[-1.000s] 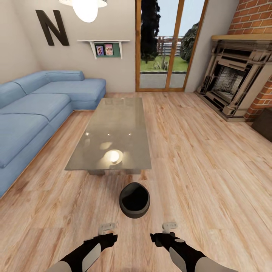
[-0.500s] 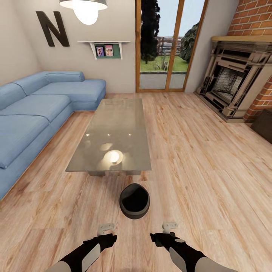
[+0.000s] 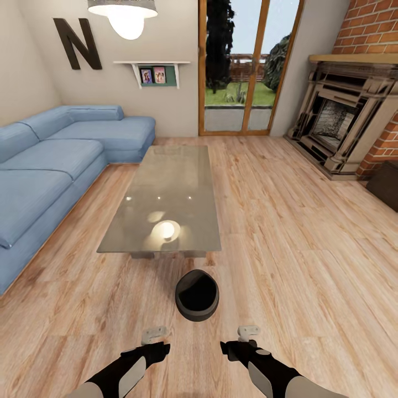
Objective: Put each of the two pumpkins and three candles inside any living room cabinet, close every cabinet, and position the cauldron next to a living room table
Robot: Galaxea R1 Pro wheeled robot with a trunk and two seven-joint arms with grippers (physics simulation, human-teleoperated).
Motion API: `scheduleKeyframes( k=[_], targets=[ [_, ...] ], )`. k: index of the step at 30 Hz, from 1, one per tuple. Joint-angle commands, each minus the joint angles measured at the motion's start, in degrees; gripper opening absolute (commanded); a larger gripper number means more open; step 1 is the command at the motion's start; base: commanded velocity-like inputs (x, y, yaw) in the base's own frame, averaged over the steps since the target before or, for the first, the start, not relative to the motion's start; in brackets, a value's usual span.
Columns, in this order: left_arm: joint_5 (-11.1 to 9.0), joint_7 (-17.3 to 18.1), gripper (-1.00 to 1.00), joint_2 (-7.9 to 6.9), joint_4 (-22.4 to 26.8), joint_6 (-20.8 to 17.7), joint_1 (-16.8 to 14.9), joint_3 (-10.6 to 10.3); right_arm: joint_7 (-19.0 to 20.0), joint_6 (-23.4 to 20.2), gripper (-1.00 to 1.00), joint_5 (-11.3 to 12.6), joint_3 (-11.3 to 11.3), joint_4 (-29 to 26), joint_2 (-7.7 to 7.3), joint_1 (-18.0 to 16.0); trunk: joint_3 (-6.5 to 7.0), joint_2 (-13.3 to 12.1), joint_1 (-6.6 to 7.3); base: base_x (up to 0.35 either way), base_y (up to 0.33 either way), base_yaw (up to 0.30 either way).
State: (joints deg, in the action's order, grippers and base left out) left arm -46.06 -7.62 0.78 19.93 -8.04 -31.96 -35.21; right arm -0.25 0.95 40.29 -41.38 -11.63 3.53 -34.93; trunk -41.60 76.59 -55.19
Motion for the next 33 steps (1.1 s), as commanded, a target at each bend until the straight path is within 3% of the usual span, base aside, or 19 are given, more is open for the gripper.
scheduleKeyframes(
  k=[1, 20, 22, 25, 28, 33],
  targets=[
    [-0.52, -0.47, 1.00, -0.08, 0.12, -0.14, -0.03, -0.48, -0.02, 0.10, 1.00, 0.58, -0.46, 0.03, -0.01, -0.05, 0.14, -0.39, 0.23, 0.000, 0.000, 0.000],
    [-0.49, -0.46, 1.00, -0.37, -3.61, -0.02, -0.03, -0.30, -0.27, 0.08, 1.00, 0.73, -0.25, 0.67, -0.01, -0.05, 3.56, -8.01, 4.40, 0.000, 0.000, 0.000],
    [-0.46, -0.46, 1.00, -0.82, -4.64, 0.02, -0.03, -0.32, -0.46, 0.09, 1.00, 0.78, -0.18, 0.75, -0.03, -0.05, 3.91, -8.81, 4.84, 0.000, 0.000, 0.000],
    [-0.55, -0.38, 1.00, -3.12, -7.25, 0.23, -0.03, -0.34, -0.93, 0.69, 1.00, 0.83, -0.18, 2.16, -0.35, -0.05, 4.45, -10.02, 5.50, 0.000, 0.000, 0.000],
    [-0.59, -0.32, 1.00, -4.40, -10.50, 0.54, -0.01, -0.40, -1.08, 2.94, 1.00, 0.90, -0.19, 5.90, -0.46, -0.05, 4.99, -11.22, 6.16, 0.000, 0.000, 0.000],
    [-0.66, -0.23, 1.00, -5.26, -15.79, 2.27, 0.13, -0.53, -1.15, 7.92, 1.00, 1.01, -0.19, 12.32, -0.38, 0.01, 5.89, -13.23, 7.26, 0.000, 0.000, 0.000]
  ],
)
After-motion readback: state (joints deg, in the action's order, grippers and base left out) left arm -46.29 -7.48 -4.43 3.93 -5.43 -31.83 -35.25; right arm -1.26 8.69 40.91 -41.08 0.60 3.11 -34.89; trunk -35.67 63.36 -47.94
